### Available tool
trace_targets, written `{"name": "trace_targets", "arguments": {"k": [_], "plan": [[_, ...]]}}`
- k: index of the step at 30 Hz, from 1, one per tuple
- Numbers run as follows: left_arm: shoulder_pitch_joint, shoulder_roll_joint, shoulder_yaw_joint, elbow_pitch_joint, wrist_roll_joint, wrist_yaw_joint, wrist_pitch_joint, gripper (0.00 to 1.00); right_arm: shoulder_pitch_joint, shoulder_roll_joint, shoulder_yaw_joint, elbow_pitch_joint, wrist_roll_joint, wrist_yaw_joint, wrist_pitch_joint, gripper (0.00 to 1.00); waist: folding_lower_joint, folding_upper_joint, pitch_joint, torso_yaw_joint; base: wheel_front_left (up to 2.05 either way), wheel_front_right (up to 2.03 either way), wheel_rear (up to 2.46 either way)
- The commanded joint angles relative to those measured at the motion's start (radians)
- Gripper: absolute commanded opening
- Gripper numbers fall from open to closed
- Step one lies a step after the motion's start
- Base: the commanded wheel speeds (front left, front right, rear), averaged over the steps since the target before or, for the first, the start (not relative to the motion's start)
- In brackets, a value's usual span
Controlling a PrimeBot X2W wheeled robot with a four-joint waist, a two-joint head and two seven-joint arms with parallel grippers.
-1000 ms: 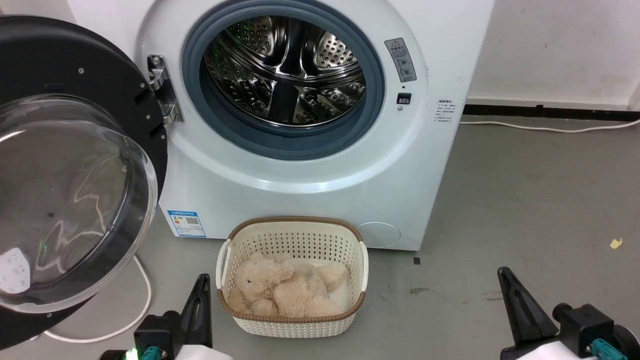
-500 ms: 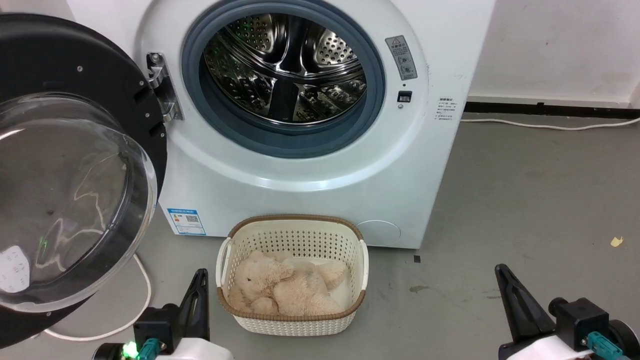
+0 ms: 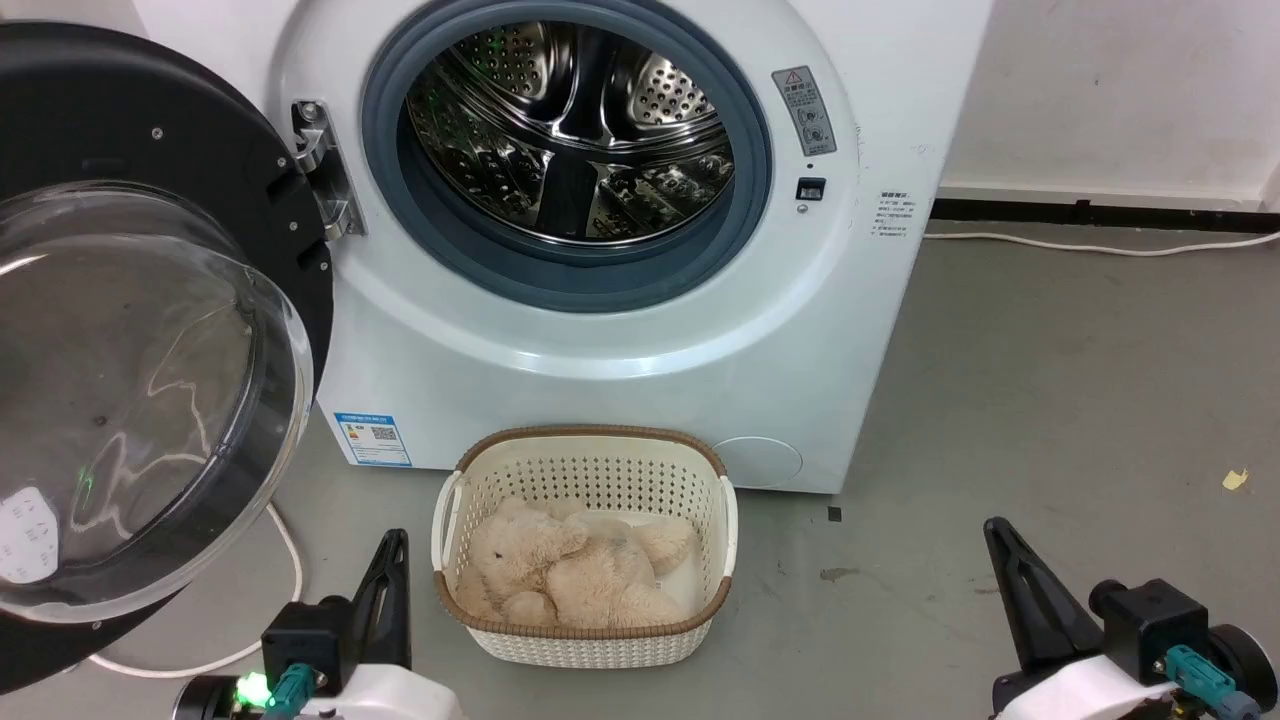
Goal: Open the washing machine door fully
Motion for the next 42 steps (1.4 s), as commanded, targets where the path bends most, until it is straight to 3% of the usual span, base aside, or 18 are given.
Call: {"name": "trace_targets", "arguments": {"k": [1, 42], "plan": [[-0.019, -0.006, 0.004, -0.006, 0.011, -0.008, 0.007, 0.00, -0.012, 0.003, 0.002, -0.003, -0.006, 0.001, 0.006, 0.00, 0.0000, 0.0000, 0.000, 0.000, 0.00, 0.00, 0.00], [-0.050, -0.022, 0.054, -0.026, 0.080, -0.046, 0.078, 0.00, -0.051, 0.005, 0.013, -0.005, -0.026, 0.001, 0.079, 0.00, 0.0000, 0.0000, 0.016, 0.002, 0.00, 0.00, 0.00]]}}
